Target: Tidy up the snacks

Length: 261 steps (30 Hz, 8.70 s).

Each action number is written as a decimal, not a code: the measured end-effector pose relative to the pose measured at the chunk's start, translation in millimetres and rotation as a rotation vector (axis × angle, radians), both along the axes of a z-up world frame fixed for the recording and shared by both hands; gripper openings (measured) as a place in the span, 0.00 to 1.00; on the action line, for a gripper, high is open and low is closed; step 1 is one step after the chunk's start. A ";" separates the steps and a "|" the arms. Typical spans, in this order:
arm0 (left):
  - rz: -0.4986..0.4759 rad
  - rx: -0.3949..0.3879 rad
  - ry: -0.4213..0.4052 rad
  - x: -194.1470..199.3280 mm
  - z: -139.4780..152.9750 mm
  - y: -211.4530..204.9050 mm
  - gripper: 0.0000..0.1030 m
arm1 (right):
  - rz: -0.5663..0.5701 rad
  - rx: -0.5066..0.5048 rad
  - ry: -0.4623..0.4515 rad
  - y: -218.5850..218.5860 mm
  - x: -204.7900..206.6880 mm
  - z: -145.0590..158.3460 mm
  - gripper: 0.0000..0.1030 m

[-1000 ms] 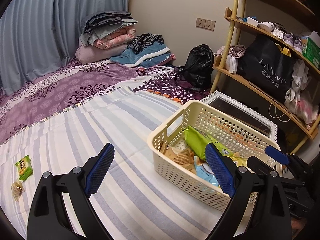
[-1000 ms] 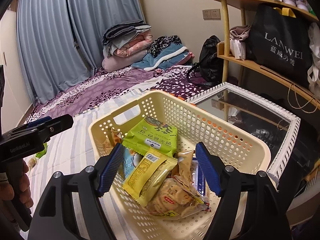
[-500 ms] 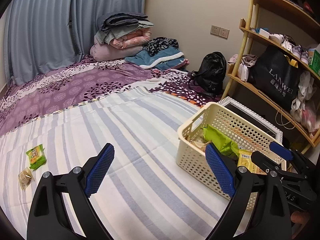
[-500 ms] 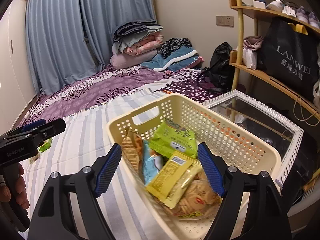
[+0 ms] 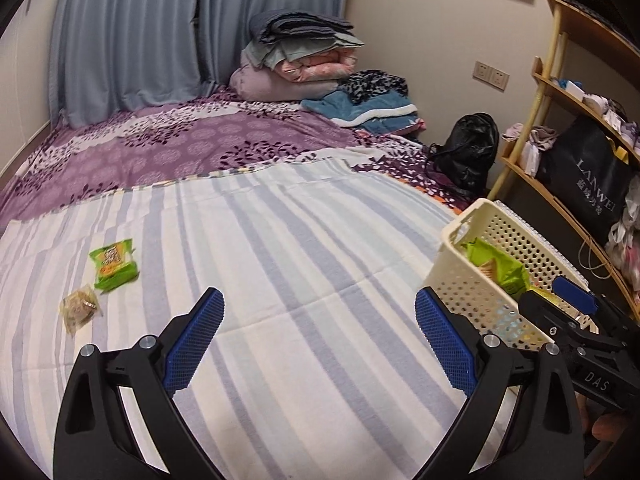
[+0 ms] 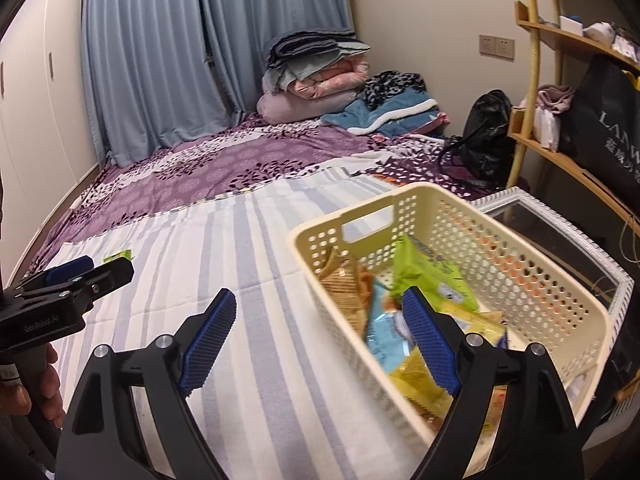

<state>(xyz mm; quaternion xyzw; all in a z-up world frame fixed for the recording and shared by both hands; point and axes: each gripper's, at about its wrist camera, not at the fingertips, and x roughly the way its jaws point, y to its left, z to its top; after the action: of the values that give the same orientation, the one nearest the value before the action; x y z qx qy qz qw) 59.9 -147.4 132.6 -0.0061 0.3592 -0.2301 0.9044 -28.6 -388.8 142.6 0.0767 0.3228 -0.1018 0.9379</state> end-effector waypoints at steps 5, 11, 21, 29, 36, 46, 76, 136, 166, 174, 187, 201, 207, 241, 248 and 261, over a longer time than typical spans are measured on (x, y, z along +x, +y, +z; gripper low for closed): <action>0.075 -0.008 0.034 12.5 -14.2 33.8 0.95 | 0.063 -0.001 0.018 24.9 13.3 -8.0 0.83; 0.205 -0.012 0.066 29.4 -31.6 82.7 0.95 | 0.135 0.000 0.064 55.8 28.9 -25.3 0.83; 0.440 0.010 0.113 64.3 -63.2 171.1 0.95 | 0.220 -0.004 0.125 95.8 54.6 -51.2 0.83; 0.526 0.051 0.151 95.1 -87.6 205.7 0.95 | 0.261 -0.005 0.156 112.9 74.6 -62.1 0.83; 0.551 0.066 0.189 123.1 -108.4 219.1 0.95 | 0.291 -0.013 0.185 126.7 90.3 -72.6 0.83; 0.569 0.069 0.225 142.6 -126.3 232.1 0.74 | 0.339 -0.034 0.209 152.5 121.0 -85.7 0.83; 0.557 -0.067 0.158 127.0 -113.6 260.2 0.52 | 0.624 -0.025 0.201 302.6 275.7 -116.3 0.83; 0.361 0.146 0.184 107.6 -107.6 226.3 0.40 | 0.558 0.117 0.223 194.8 150.5 -91.4 0.58; 0.399 0.195 0.276 62.1 -117.2 212.4 0.38 | 0.442 0.135 0.193 103.6 38.9 -56.2 0.58; 0.360 0.189 0.252 29.3 -95.6 189.1 0.38 | 0.398 0.169 0.138 70.4 28.0 -41.9 0.58; 0.186 0.171 0.142 5.4 -33.4 89.4 0.38 | 0.277 0.151 -0.007 4.5 -7.5 -9.0 0.58; -0.064 0.131 0.074 -11.2 7.6 -25.5 0.38 | -0.047 0.140 -0.039 -112.0 -49.1 -7.3 0.58; -0.152 0.122 0.058 -16.9 15.6 -63.3 0.38 | -0.125 0.148 -0.003 -140.9 -55.0 -20.8 0.58; -0.615 0.151 0.066 -78.5 6.7 -247.7 0.38 | -0.233 0.105 -0.047 -166.5 -91.7 -16.4 0.64; -0.606 0.160 0.038 -84.7 7.5 -253.5 0.74 | -0.244 0.107 -0.046 -167.6 -95.4 -17.6 0.64; -0.513 0.244 -0.090 -88.3 22.3 -245.4 0.97 | -0.270 0.092 -0.047 -163.1 -101.4 -12.3 0.80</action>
<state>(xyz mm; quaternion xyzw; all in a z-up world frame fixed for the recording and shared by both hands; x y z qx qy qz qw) -28.5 -392.8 154.8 0.2041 0.3334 -0.4068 0.8257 -130.1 -551.9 130.2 0.1648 0.2920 -0.2104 0.9183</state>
